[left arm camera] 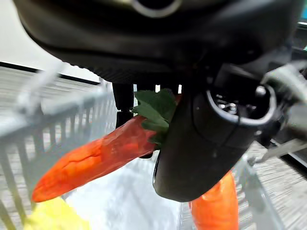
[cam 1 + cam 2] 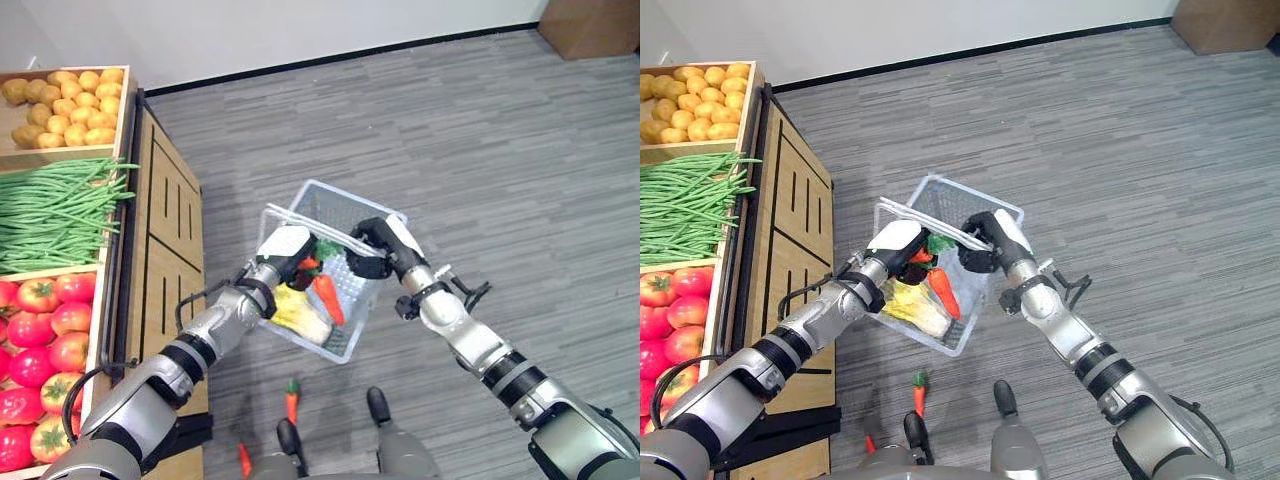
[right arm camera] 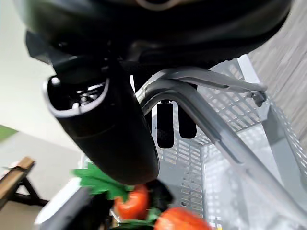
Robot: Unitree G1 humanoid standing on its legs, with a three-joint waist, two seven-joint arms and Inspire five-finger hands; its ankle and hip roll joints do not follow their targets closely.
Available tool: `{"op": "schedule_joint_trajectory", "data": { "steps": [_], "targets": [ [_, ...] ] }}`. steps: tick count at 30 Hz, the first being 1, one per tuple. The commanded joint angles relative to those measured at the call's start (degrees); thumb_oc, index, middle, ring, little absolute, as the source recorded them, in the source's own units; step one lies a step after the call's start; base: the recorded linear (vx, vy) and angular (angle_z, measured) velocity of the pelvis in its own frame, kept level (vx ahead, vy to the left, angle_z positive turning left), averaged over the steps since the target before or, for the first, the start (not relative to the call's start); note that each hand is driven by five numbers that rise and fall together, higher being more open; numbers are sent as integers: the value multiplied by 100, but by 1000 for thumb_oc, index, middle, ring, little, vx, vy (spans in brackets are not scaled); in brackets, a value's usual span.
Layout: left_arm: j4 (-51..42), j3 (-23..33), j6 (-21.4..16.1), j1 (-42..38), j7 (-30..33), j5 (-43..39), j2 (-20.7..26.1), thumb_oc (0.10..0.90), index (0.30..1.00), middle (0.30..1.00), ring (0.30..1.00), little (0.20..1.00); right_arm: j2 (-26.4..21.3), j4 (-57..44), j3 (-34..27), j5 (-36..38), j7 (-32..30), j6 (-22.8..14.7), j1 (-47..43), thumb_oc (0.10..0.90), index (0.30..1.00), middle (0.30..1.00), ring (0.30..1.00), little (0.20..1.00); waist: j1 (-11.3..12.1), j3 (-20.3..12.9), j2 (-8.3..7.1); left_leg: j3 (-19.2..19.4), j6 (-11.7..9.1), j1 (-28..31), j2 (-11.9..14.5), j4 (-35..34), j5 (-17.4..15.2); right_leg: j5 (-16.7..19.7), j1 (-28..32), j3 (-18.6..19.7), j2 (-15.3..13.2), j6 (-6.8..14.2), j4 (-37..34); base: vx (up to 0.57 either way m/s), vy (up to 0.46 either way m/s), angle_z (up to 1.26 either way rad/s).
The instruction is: Get the vegetables into the basket
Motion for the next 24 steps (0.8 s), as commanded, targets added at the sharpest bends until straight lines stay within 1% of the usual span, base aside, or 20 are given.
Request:
{"op": "schedule_joint_trajectory", "data": {
  "steps": [1, 2, 3, 4, 5, 6, 7, 11, 12, 18, 19, 20, 22, 23, 24],
  "targets": [
    [481, 107, -69, -553, 554, 404, -132, 510, 454, 454, 454, 454, 555, -1018, -119, 481, -53, -1082, -675, 400, 300, 300, 300, 300, 55, -630, -248, -235, 40, -176, 75, 5, 308, 38, -55, -414, -344, 565, 53, 0, 0, 0],
    [486, 107, -70, -554, 558, 409, -138, 553, 514, 514, 514, 514, 551, -1025, -121, 482, -51, -1078, -670, 400, 300, 300, 300, 300, 57, -631, -246, -234, 40, -175, 75, 5, 308, 38, -55, -413, -343, 565, 54, 5, -10, -3],
    [579, 40, -27, -586, 571, 641, -139, 602, 583, 583, 583, 583, 528, -1138, -36, 504, 14, -1093, -669, 400, 300, 300, 300, 300, 50, -626, -256, -222, 37, -179, 82, 5, 307, 32, -64, -409, -333, 562, 54, 4, -11, -4],
    [638, 42, 11, -578, 600, 700, -158, 602, 583, 583, 583, 583, 514, -1192, -32, 497, 21, -1097, -662, 400, 300, 300, 300, 300, 47, -622, -259, -217, 37, -178, 84, 5, 307, 34, -69, -408, -329, 560, 54, 4, -11, -5],
    [643, 41, 10, -579, 604, 703, -163, 824, 893, 893, 893, 893, 511, -1196, -32, 497, 21, -1094, -660, 400, 300, 300, 300, 300, 48, -623, -257, -217, 37, -177, 84, 5, 307, 34, -69, -408, -329, 560, 55, 4, -3, -5],
    [644, 41, 10, -579, 605, 703, -164, 824, 893, 893, 893, 893, 510, -1197, -33, 497, 21, -1094, -659, 400, 300, 300, 300, 300, 49, -623, -257, -217, 37, -177, 84, 5, 307, 34, -69, -408, -329, 560, 55, 1, -10, -4],
    [875, 126, 146, -552, 725, 842, -232, 900, 1000, 1000, 1000, 1000, 459, -1341, -17, 477, 10, -1118, -631, 400, 300, 300, 300, 300, 44, -615, -269, -208, 33, -173, 92, 5, 311, 32, -81, -400, -313, 555, 55, 0, 0, 0],
    [1041, 198, 290, -508, 773, 1039, -230, 900, 1000, 1000, 1000, 1000, 363, -1493, -76, 462, -14, -1111, -552, 400, 300, 300, 300, 300, 44, -615, -282, -189, 25, -171, 113, 5, 316, 31, -84, -409, -308, 555, 54, 5, -16, -4],
    [1149, 280, 414, -436, 826, 1150, -286, 900, 1000, 1000, 1000, 1000, 325, -1534, -117, 426, -33, -1099, -472, 400, 300, 300, 300, 300, 58, -617, -292, -195, 23, -164, 122, 5, 321, 26, -70, -406, -299, 543, 52, 9, -17, -4],
    [1043, 408, 461, -286, 833, 1105, -394, 900, 1000, 1000, 1000, 1000, 264, -1553, -234, 326, -88, -1014, -343, 400, 300, 300, 300, 300, 75, -620, -290, -234, 21, -162, 131, 5, 324, 9, -46, -441, -285, 523, 51, 0, 0, 0],
    [959, 400, 453, -263, 817, 1122, -392, 900, 1000, 1000, 1000, 1000, 238, -1536, -267, 265, -105, -990, -316, 400, 300, 300, 300, 300, 83, -626, -291, -242, 23, -161, 132, 5, 320, 4, -38, -450, -286, 522, 49, 0, 0, 0],
    [633, 382, 386, -218, 798, 1119, -376, 900, 1000, 1000, 1000, 1000, 171, -1469, -359, 121, -153, -939, -237, 400, 300, 300, 300, 300, 96, -630, -282, -269, 27, -161, 131, 5, 320, -7, -22, -475, -288, 515, 47, 0, 0, 0],
    [500, 378, 365, -192, 780, 1099, -368, 900, 1000, 1000, 1000, 1000, 159, -1433, -405, 89, -173, -926, -208, 400, 300, 300, 300, 300, 99, -635, -281, -292, 28, -166, 133, 5, 322, -12, -12, -491, -290, 514, 45, 0, 0, 0],
    [6, 425, 145, -63, 775, 803, -391, 900, 1000, 1000, 1000, 1000, 106, -1246, -608, -4, -251, -858, -70, 400, 300, 300, 300, 300, 121, -642, -288, -349, 33, -173, 127, 5, 320, -28, 21, -524, -295, 505, 45, 23, -26, 4],
    [-148, 564, 19, 119, 788, 589, -273, 900, 1000, 1000, 1000, 1000, 84, -1218, -715, -30, -280, -786, -30, 400, 300, 300, 300, 300, 135, -652, -288, -358, 32, -169, 127, 5, 324, -36, 40, -535, -293, 500, 42, 33, -24, 6]
  ]
}}
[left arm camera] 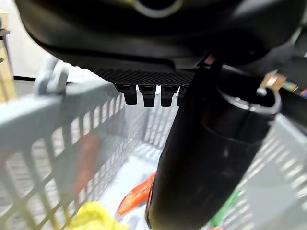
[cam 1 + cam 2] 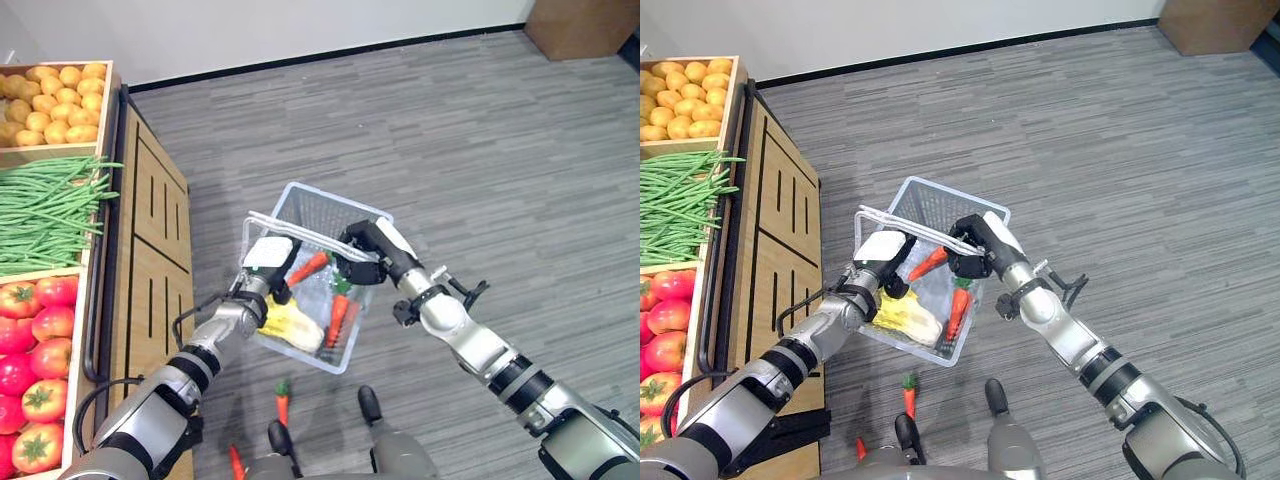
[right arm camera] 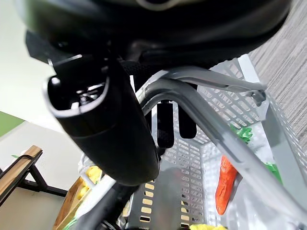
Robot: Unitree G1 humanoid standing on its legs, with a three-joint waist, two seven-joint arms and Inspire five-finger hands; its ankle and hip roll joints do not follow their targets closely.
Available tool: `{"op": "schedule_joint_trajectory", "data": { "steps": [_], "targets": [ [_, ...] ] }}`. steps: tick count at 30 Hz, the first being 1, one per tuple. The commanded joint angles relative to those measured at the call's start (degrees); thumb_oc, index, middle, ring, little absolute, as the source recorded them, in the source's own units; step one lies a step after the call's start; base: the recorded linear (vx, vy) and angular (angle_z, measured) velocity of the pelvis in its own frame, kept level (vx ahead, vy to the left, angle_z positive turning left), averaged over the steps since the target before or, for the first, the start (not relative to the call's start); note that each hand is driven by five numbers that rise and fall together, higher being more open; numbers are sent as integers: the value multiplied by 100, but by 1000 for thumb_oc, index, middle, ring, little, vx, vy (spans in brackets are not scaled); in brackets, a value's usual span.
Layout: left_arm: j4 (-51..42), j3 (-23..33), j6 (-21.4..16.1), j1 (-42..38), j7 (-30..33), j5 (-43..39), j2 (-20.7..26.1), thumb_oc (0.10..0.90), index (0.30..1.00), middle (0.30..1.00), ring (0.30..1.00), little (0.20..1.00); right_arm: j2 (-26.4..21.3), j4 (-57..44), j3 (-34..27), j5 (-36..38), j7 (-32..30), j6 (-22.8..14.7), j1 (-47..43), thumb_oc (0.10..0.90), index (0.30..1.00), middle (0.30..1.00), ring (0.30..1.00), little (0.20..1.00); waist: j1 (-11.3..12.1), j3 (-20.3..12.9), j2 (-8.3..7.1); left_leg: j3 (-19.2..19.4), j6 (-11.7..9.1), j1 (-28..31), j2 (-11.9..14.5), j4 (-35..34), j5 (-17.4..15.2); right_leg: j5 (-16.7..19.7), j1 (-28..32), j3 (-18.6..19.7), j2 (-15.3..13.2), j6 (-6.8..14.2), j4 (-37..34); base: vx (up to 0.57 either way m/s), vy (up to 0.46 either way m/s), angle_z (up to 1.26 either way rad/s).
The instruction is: Get the vegetables into the basket
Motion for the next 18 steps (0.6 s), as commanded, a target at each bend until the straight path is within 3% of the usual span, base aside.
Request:
{"op": "schedule_joint_trajectory", "data": {
  "steps": [1, 3, 12, 18],
  "targets": [
    [-770, 62, -828, -2, 210, -720, 239, 900, 1000, 1000, 1000, 1000, 398, -525, -960, -28, -494, -806, -212, 400, 300, 300, 300, 300, 133, -651, -177, -506, 35, -176, -36, 5, 321, -59, 110, -575, -408, 500, 38, 34, 0, 6],
    [-849, -21, -927, -83, 56, -1193, 239, 900, 1000, 1000, 1000, 1000, 484, -65, -1049, -2, -577, -824, -88, 400, 300, 300, 300, 300, 109, -675, -174, -537, 32, -162, -40, 5, 313, -73, 148, -606, -408, 498, 39, 40, 5, 8],
    [-2442, 711, -1515, 1867, -608, -3437, 571, 900, 1000, 1000, 1000, 1000, 359, 1532, -2212, -407, -922, -624, 718, 400, 300, 300, 300, 300, 322, -655, -182, -800, 44, -198, -58, 5, 329, -161, 295, -788, -417, 448, 27, 16, -17, 10],
    [-2226, 999, -1459, 2532, -939, -3887, 705, 900, 1000, 1000, 1000, 1000, 251, 2333, -2641, -532, -976, -589, 916, 400, 300, 300, 300, 300, 419, -603, -166, -922, 44, -258, -73, 5, 361, -183, 309, -884, -427, 435, 26, -1, -15, 8]
  ]
}}
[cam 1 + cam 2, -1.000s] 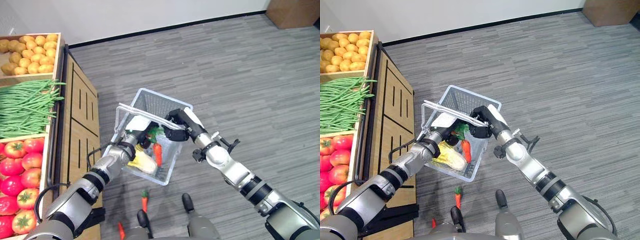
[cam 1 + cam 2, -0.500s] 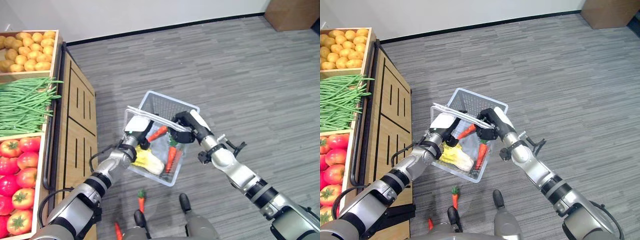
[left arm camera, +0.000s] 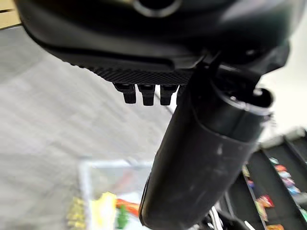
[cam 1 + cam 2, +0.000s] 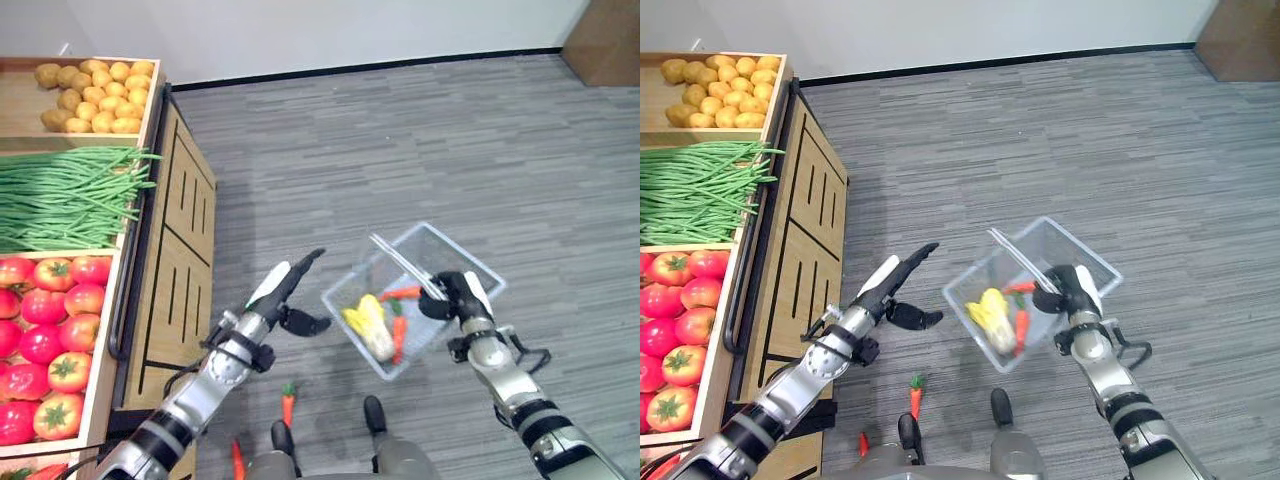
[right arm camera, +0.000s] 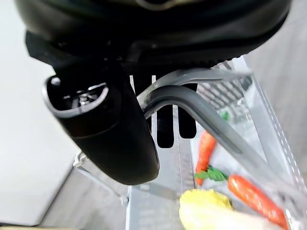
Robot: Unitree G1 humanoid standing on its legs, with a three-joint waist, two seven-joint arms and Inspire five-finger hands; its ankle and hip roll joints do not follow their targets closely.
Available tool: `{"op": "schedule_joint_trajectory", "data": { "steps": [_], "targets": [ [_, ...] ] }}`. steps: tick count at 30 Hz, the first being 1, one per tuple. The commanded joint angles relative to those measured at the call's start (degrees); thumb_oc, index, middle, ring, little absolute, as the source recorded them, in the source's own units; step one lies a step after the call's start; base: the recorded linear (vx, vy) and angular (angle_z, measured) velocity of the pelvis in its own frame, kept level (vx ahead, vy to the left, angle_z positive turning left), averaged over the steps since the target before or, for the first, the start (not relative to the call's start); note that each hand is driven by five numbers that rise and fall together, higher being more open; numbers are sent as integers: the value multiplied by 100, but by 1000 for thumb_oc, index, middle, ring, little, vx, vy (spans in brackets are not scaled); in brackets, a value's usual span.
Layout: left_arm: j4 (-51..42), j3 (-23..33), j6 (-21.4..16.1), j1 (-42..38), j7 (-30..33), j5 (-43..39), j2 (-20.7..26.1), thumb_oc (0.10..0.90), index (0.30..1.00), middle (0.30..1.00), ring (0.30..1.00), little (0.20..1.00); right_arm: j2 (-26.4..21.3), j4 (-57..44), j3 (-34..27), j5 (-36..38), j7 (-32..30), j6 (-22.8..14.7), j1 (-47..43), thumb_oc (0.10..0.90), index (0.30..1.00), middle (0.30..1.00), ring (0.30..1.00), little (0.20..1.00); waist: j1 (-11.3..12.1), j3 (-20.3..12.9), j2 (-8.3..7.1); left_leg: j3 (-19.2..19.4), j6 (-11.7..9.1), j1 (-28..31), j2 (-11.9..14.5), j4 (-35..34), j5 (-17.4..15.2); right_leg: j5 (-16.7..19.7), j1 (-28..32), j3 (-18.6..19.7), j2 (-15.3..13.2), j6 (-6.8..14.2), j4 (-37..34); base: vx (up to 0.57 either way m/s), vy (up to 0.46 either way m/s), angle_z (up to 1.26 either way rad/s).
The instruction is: Get the vegetables into the basket
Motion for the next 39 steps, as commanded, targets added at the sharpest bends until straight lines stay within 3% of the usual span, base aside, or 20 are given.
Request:
{"op": "schedule_joint_trajectory", "data": {
  "steps": [1, 5, 7, 8, 15, 20, 27, 28, 29, 39],
  "targets": [
    [124, 361, -475, 20, -84, -365, 21, 900, 1000, 1000, 1000, 1000, -145, -144, -650, -88, -401, -672, -380, 400, 300, 300, 300, 300, 108, -603, -149, -623, 30, -359, -18, 5, 364, -124, 57, -527, -317, 485, 31, -6, -14, 12],
    [814, 592, -376, 282, -139, -331, -95, 900, 1000, 1000, 1000, 1000, -231, 497, -889, -120, -433, -637, -286, 400, 300, 300, 300, 300, 146, -583, -135, -674, 27, -405, -18, 5, 394, -130, 45, -580, -305, 469, 29, -8, -17, 16],
    [1470, 810, -238, 472, -161, -456, -306, 900, 1000, 1000, 1000, 1000, -266, 787, -1030, -144, -439, -582, -199, 400, 300, 300, 300, 300, 167, -566, -128, -698, 26, -430, -15, 5, 415, -127, 26, -595, -290, 455, 31, -8, -28, 13],
    [2209, 916, -129, 529, -178, -253, -461, 900, 1000, 1000, 1000, 1000, -325, 1239, -1138, -172, -431, -511, -165, 400, 300, 300, 300, 300, 179, -560, -129, -718, 24, -450, -5, 5, 433, -138, 21, -601, -283, 442, 32, -1, -31, 5],
    [4483, 1123, 109, 238, 129, 498, -975, 900, 1000, 1000, 1000, 1000, -507, 2852, -1257, -71, -445, -364, -420, 400, 300, 300, 300, 300, 183, -524, -102, -743, 5, -511, 12, 5, 463, -132, -44, -612, -254, 401, 40, 0, -8, 1],
    [5284, 1085, 248, 39, 549, 1189, -1074, 900, 1000, 1000, 1000, 1000, -576, 3267, -1223, 4, -432, -353, -593, 400, 300, 300, 300, 300, 175, -446, -75, -704, -14, -613, 37, 5, 492, -84, -202, -571, -222, 400, 51, -21, -12, -1],
    [6028, 1352, 489, 80, 762, 1374, -1246, 900, 1000, 1000, 1000, 1000, -552, 3525, -1199, -4, -397, -283, -587, 400, 300, 300, 300, 300, 181, -415, -55, -660, -39, -683, 81, 5, 535, -72, -308, -536, -185, 379, 47, 0, -20, -5],
    [6104, 1368, 531, 100, 766, 1409, -1265, 900, 1000, 1000, 1000, 1000, -552, 3572, -1208, 6, -372, -258, -577, 686, 701, 701, 701, 701, 186, -410, -48, -670, -40, -691, 87, 5, 540, -71, -321, -548, -182, 373, 48, 0, 0, 0],
    [6106, 1369, 530, 99, 768, 1410, -1266, 900, 1000, 1000, 1000, 1000, -553, 3573, -1208, 7, -372, -258, -578, 900, 1000, 1000, 1000, 1000, 185, -411, -47, -671, -41, -693, 87, 5, 540, -71, -323, -549, -181, 373, 48, 0, 0, 0],
    [6147, 1343, 581, 209, 771, 1452, -1384, 900, 1000, 1000, 1000, 1000, -572, 3695, -1176, -89, -290, -179, -525, 900, 1000, 1000, 1000, 1000, 197, -402, -9, -722, -42, -662, 72, 5, 529, -104, -271, -580, -183, 351, 44, 0, 0, 0]
  ]
}}
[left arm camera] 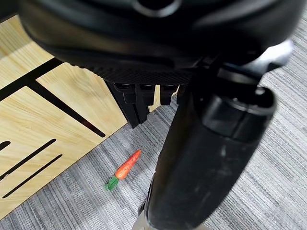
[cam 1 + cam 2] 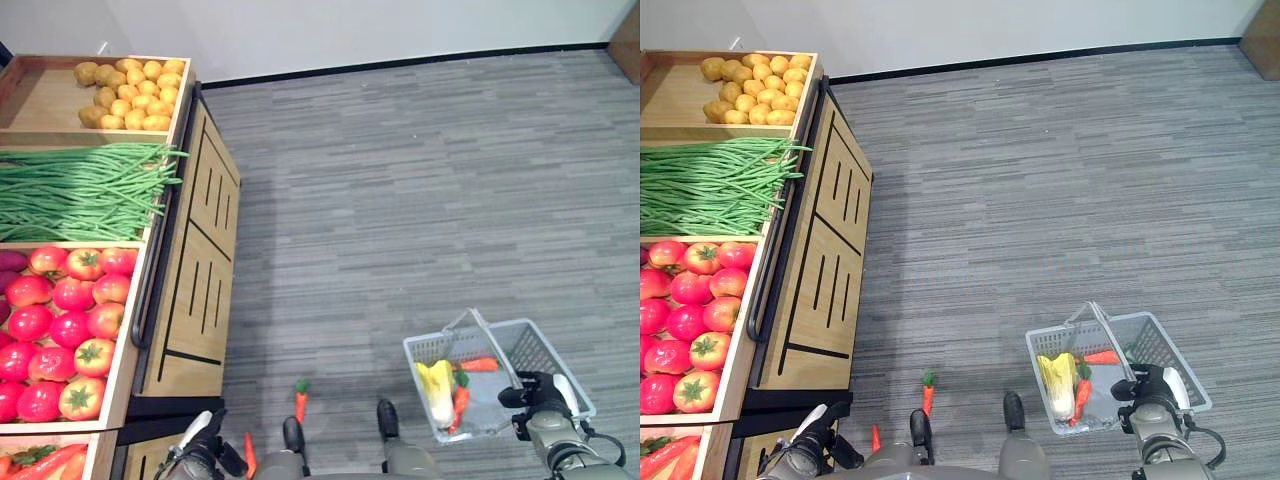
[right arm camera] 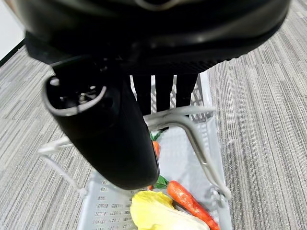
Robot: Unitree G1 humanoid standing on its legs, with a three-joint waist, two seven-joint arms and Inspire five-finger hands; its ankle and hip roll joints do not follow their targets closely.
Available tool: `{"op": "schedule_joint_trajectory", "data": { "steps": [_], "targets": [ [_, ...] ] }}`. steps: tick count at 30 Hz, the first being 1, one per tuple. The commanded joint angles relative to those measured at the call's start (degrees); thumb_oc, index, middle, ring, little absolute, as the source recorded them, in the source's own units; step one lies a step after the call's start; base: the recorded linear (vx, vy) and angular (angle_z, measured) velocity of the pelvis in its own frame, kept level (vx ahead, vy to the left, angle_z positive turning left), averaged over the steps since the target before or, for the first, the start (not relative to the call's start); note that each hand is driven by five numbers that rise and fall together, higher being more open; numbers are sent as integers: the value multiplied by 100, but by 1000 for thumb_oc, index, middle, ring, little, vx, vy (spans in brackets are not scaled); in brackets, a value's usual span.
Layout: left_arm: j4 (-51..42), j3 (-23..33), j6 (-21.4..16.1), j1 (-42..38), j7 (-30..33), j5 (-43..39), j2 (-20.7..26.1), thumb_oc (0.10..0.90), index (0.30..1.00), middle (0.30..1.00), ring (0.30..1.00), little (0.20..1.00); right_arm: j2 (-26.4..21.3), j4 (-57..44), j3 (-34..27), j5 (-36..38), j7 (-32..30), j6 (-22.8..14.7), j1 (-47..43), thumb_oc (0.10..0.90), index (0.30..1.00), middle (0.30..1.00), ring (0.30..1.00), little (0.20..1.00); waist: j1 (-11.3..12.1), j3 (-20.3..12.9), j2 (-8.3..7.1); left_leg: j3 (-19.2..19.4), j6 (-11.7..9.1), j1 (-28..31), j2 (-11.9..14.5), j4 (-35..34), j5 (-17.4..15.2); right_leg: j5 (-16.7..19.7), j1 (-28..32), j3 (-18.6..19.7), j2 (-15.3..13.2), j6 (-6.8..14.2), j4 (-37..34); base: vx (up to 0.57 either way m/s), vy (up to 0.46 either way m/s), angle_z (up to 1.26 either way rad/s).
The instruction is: Get the vegetables into the basket
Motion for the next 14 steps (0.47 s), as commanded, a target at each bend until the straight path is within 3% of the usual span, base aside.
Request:
{"op": "schedule_joint_trajectory", "data": {
  "steps": [1, 9, 14],
  "targets": [
    [329, 210, 42, -91, 182, 67, 66, 900, 1000, 1000, 1000, 1000, -495, 350, 65, -92, -168, -144, -478, 900, 1000, 1000, 1000, 1000, 53, -149, -274, -547, -125, -321, 42, 3, 504, -18, 22, -393, -208, 424, 46, 0, 0, 0],
    [465, 373, 74, -88, 168, -75, 12, 900, 1000, 1000, 1000, 1000, -345, 449, 154, -261, -47, -109, -284, 900, 1000, 1000, 1000, 1000, 52, -172, -330, -571, -118, -273, 23, 3, 479, -32, 77, -420, -213, 431, 50, 0, 0, 0],
    [563, 622, 91, 8, 125, -240, -27, 900, 1000, 1000, 1000, 1000, 70, 442, 299, -483, 193, -95, 236, 900, 1000, 1000, 1000, 1000, 44, -262, -401, -614, -103, -144, 11, 3, 435, -72, 214, -465, -222, 423, 71, 23, 1, 6]
  ]
}}
